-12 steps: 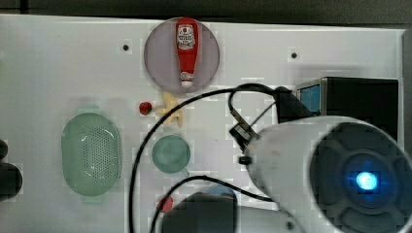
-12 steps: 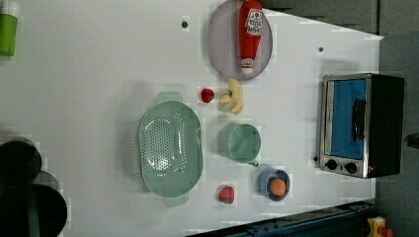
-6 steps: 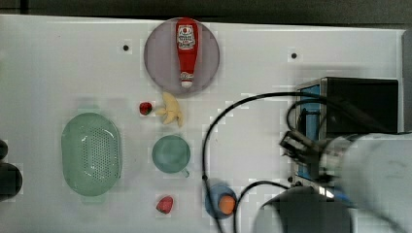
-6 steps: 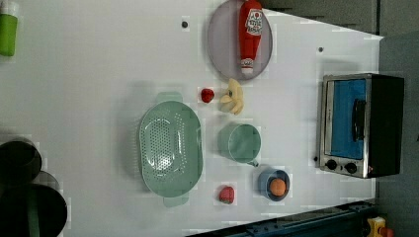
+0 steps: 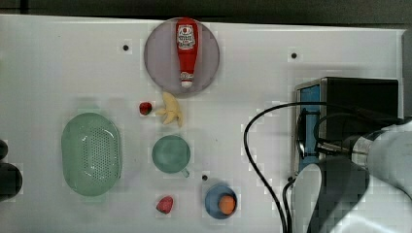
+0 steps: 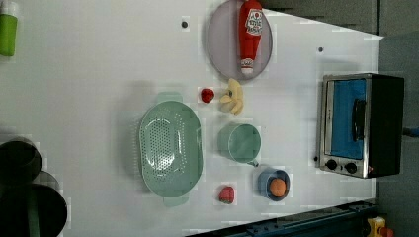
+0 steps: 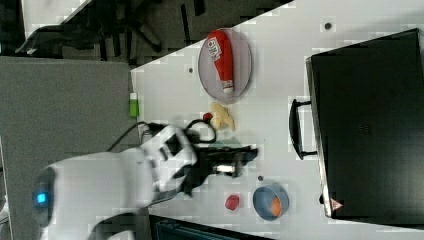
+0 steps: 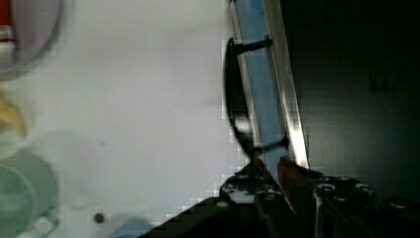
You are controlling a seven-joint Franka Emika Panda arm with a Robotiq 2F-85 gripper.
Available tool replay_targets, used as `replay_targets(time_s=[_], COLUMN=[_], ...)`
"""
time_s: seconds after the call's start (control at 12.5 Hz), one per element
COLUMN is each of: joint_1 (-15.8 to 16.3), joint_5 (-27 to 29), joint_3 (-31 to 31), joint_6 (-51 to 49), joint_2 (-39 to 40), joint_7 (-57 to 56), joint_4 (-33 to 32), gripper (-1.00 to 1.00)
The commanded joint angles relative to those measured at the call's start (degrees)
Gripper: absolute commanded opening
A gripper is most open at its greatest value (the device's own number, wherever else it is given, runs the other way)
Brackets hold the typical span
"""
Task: Flap open oven.
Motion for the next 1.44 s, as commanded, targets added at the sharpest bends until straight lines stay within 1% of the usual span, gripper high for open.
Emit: replay_targets(time_s=[0.08, 0.4, 0.64, 1.12, 1.2, 1.28, 1.44], joint_1=[0.5, 0.4, 0.3, 0.5, 0.7, 1.1, 2.2], joint_5=[0.2, -0.2, -0.8, -0.8, -1.8, -4.1, -11.2], joint_3=[-1.2, -1.4, -1.6, -1.3, -0.9, -0.4, 0.9], joint_6=[8.7, 19.7, 27.0, 28.3, 28.3, 28.3, 28.0], joint_2=[3.5, 8.0, 10.6, 15.1, 15.3, 15.5, 15.5], joint_7=[-9.8, -9.8, -9.8, -9.7, -9.5, -7.6, 0.4], joint_4=[-2.8, -8.3, -11.0, -11.4, -11.5, -11.5, -11.6], gripper=[-0.65, -0.65, -0.65, -0.65, -0.65, -0.65, -0.65])
